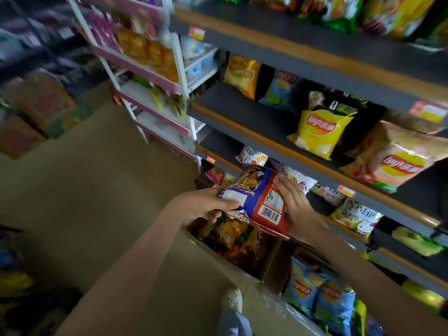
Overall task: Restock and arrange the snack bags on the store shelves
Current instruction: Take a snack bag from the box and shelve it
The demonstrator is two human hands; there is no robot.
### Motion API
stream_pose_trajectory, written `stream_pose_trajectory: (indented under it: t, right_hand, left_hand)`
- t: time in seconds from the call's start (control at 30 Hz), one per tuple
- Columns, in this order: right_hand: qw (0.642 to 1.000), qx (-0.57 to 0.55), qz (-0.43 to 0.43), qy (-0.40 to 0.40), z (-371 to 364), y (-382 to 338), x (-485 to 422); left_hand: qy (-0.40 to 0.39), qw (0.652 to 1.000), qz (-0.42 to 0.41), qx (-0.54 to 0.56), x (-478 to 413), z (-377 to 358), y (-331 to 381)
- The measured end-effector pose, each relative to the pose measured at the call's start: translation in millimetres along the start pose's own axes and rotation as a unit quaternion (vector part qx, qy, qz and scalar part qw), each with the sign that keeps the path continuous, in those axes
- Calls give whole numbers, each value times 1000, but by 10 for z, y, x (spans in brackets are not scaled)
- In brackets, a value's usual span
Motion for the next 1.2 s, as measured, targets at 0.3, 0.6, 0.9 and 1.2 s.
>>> stream_pose_trajectory:
  t: [0.3,0.6,0.9,1.2]
  right_hand:
    - [988,-150,-21,42,809,-530,-210]
    - [884,-388,-209,156,990,-535,-886]
    - [769,-552,-157,281,1136,-804,-1621]
    - [834,-418,-212,293,1474,-531,-1608]
  left_hand:
    - [-61,998,-9,24,1019,85,473]
    - [55,980,-176,-76,1230,847,1064]
    - [116,942,-261,-176,1243,1449,1660]
    - [245,877,-332,-246,1168,1677,2143]
Point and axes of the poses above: each hand's wrist, its own x-axis away from the middle knuckle, its own z-axis out of the back of the hand, y = z × x, the point moved 10 cm from there along -x, towards the middle knuckle, and after that the axes turned 12 degrees about z, right-handed, at the moved point
